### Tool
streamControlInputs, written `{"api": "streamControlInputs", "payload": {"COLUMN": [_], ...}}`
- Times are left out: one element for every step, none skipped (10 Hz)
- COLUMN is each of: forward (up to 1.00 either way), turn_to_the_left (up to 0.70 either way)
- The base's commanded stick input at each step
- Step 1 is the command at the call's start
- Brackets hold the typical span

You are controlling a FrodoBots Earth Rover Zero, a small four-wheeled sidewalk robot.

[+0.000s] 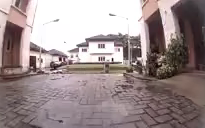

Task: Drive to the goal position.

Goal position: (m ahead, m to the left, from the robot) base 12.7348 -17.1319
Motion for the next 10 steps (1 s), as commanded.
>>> {"api": "streamControlInputs", "payload": {"forward": [0.00,0.00,0.00,0.00,0.03,0.16,0.50,0.50,0.50,0.50], "turn_to_the_left": [0.00,0.00,0.00,0.00,0.00,0.00,0.00,0.00,0.00,0.00]}}
